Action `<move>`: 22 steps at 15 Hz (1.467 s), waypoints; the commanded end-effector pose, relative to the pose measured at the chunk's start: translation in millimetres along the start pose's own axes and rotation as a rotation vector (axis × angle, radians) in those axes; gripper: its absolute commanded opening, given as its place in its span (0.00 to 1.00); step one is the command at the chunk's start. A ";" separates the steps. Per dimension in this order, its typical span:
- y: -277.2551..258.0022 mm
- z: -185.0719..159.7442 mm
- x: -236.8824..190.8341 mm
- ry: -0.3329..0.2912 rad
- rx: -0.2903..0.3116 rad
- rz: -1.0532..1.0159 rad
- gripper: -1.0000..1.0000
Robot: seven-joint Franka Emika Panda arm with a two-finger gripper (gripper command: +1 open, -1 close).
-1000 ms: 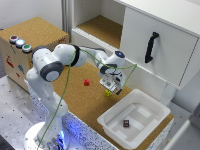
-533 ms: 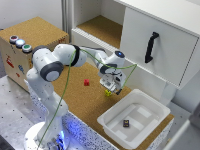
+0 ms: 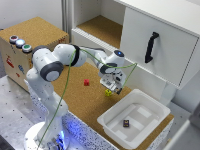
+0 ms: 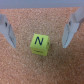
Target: Go towards the yellow block and grasp it
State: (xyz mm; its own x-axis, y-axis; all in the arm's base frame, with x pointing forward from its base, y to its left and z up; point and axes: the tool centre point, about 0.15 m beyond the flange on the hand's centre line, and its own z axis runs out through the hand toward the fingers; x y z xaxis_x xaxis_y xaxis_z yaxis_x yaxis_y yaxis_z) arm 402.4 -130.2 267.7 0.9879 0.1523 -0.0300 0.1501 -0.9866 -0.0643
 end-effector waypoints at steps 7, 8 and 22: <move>-17.6 35.0 -4.3 0.075 -0.180 0.169 1.00; -15.4 35.6 -2.2 0.083 -0.193 0.181 1.00; 6.4 61.3 9.9 0.101 -0.049 0.217 0.00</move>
State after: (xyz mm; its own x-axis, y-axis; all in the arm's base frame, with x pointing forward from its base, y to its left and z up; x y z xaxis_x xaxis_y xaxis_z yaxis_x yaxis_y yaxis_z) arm 405.7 -125.1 227.7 0.9977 -0.0614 0.0293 -0.0626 -0.9971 0.0437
